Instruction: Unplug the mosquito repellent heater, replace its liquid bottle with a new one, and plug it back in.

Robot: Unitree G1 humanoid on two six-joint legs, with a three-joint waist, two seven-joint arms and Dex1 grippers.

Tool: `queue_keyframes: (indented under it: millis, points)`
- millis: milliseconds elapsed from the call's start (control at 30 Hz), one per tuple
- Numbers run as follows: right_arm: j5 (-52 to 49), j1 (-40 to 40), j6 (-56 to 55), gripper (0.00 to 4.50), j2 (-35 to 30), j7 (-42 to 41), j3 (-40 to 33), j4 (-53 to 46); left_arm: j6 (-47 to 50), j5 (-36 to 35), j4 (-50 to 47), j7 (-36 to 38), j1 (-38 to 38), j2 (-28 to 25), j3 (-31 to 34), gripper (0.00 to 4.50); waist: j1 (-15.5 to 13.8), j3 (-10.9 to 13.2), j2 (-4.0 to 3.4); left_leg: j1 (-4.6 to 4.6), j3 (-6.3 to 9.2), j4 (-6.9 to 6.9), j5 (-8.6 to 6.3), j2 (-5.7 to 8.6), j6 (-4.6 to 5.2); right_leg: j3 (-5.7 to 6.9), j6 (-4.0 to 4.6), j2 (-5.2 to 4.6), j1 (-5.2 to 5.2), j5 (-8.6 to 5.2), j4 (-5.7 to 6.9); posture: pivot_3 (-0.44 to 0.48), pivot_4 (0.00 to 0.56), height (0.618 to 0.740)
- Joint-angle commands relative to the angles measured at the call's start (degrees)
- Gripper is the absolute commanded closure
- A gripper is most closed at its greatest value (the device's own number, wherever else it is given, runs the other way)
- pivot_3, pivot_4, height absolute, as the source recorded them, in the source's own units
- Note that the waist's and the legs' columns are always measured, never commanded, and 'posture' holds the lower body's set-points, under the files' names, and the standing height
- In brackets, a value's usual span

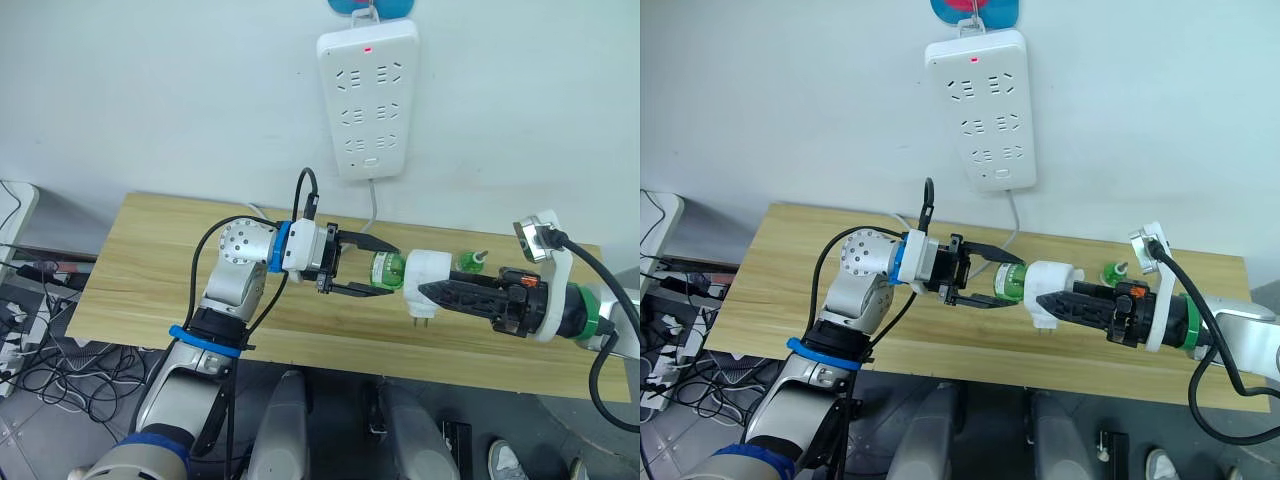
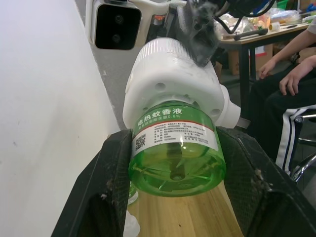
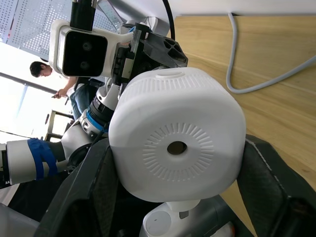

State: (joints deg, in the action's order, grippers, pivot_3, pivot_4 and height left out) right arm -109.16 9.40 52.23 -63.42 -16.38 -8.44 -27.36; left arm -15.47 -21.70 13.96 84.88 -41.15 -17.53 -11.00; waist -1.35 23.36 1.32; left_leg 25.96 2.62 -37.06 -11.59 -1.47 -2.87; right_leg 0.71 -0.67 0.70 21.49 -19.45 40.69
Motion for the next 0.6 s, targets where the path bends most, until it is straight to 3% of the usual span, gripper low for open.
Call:
queue_keyframes:
  millis: [33,267,433,600]
  points:
    - [-3.84,-0.88,1.17,0.03,0.24,-3.99,-2.73,-3.26,-0.29,0.86,-0.74,-1.06,0.55,0.16,-0.66,2.25,-0.01,0.0,0.0,0.0,-0.01,0.0,0.0,0.0,0.0,0.0,0.0,0.0,0.0,0.0,0.01,0.043,0.37,0.74]
    - [-3.84,-2.74,2.94,0.03,-0.52,-5.19,-5.69,-1.46,0.07,0.51,-1.25,-1.2,0.85,0.08,-0.76,2.25,0.01,0.0,0.0,-0.01,0.0,0.0,0.0,-0.01,0.0,0.01,0.0,0.0,0.01,0.0,0.01,0.04,0.367,0.74]
    - [-3.84,-1.07,3.9,0.03,-0.47,-2.52,-6.32,1.25,0.58,0.27,-1.35,-1.03,0.88,0.1,-1.01,2.25,0.02,0.0,0.0,-0.01,-0.02,0.0,0.0,0.0,0.0,0.01,0.0,0.0,0.01,0.0,0.01,0.039,0.37,0.74]
    - [-3.84,1.52,7.06,0.03,-1.07,-5.78,-6.06,3.31,1.01,0.21,-1.74,-0.89,1.12,0.02,-1.1,2.25,0.02,0.0,0.0,-0.01,-0.03,0.0,0.0,0.0,0.0,0.0,0.0,0.0,0.02,0.0,0.01,0.039,0.37,0.74]
